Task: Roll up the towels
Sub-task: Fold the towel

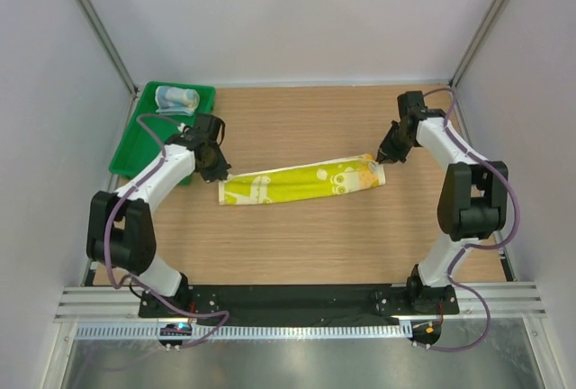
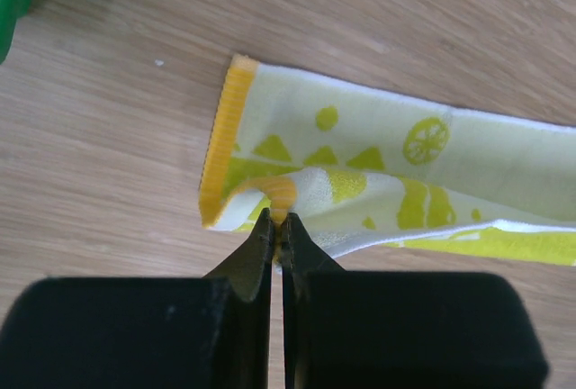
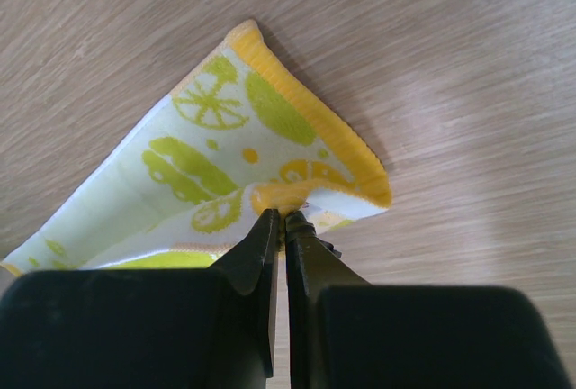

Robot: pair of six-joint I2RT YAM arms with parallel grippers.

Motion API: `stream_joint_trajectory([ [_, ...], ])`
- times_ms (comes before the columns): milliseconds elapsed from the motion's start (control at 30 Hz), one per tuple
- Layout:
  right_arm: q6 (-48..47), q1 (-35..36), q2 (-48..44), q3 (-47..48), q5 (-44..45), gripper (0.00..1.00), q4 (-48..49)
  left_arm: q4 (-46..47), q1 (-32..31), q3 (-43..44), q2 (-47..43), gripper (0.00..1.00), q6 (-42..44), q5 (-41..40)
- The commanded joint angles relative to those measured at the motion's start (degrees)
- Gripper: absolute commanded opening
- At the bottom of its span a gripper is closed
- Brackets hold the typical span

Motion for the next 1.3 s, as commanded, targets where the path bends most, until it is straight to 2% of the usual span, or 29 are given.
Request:
stream_joint_trajectory([
  [0,0.0,-0.4,2.6,4.3,-0.3,0.01,1.3,1.3,1.0,4.0,3.6,0.0,1.1,-1.1],
  [133,0.9,-0.5,6.0,6.4,-0.7,0.01,1.9,0.8,1.4,9.0,9.5,0.0,1.0,0.4],
  [167,1.0,-0.5,6.6,6.9,0.2,0.04,1.8,0.8,1.6,9.9,12.1,0.02,1.1,0.4],
  [200,1.4,-0.5,7.7,7.6,0.6,0.12,2.0,0.7,1.9,10.5,13.2,0.06,1.0,-1.0],
  [233,1.4,-0.5,8.2,8.0,0.5,0.22,2.7,0.4,2.2,12.0,14.4,0.16,0.9,-1.4],
  [267,0.9,-0.5,8.8,8.6,0.0,0.32,3.2,0.1,2.7,12.5,16.5,0.17,0.7,-1.4],
  [300,0.3,-0.5,10.0,10.1,0.2,0.52,3.0,-0.7,3.1,13.1,17.2,0.17,0.1,-1.7],
  [367,-0.3,-0.7,11.1,13.2,1.1,0.67,2.1,-1.2,3.7,14.5,18.2,0.25,-0.2,-1.7],
  [400,-0.6,-0.8,11.5,13.8,1.1,0.69,2.2,-1.9,3.7,14.9,18.1,0.27,-0.8,-2.0],
  [500,-1.7,-1.1,11.0,15.9,0.1,0.73,2.2,-3.0,3.7,14.0,14.8,0.42,-1.9,-2.6],
  [533,-2.2,-1.0,10.2,16.1,0.0,0.73,2.1,-3.0,3.7,13.5,13.5,0.51,-2.2,-3.9],
  [600,-2.7,-1.0,8.8,15.6,1.0,0.73,2.2,-3.0,3.7,11.1,9.1,0.53,-3.0,-5.7],
  [800,-3.6,-0.6,0.2,7.4,1.5,0.71,5.5,-2.3,3.4,4.3,-0.5,0.48,-4.7,-7.2],
  [867,-3.4,-0.5,-4.0,1.9,-2.5,0.66,8.0,-2.2,2.7,3.0,-3.8,0.47,-4.9,-8.1],
  [933,-2.7,0.0,-6.3,-2.6,-8.3,0.58,15.1,-1.7,2.0,1.3,-6.0,0.47,-4.9,-8.1],
  [967,-1.8,0.2,-7.1,-6.2,-14.0,0.48,17.7,-1.3,1.5,0.7,-6.3,0.48,-4.8,-8.0],
  [1000,-1.3,0.4,-6.7,-7.4,-17.1,0.43,21.2,1.2,0.3,0.0,-6.4,0.48,-4.3,-6.6],
  [1033,-0.8,0.9,-5.8,-8.1,-18.9,0.36,21.9,2.1,-0.4,-1.2,-5.5,0.47,-3.9,-5.3],
  [1067,-0.6,0.9,-3.6,-8.6,-21.6,0.22,22.0,2.6,-1.0,-1.3,-4.7,0.48,-3.7,-4.4],
  [1100,-0.4,1.0,-2.4,-8.8,-22.7,0.17,22.4,2.8,-2.2,-1.3,-3.2,0.48,-3.5,-3.0],
  [1267,-0.6,1.2,-0.5,-12.7,-23.2,0.14,24.9,2.1,-4.4,-2.7,0.8,0.53,-3.9,-4.3],
])
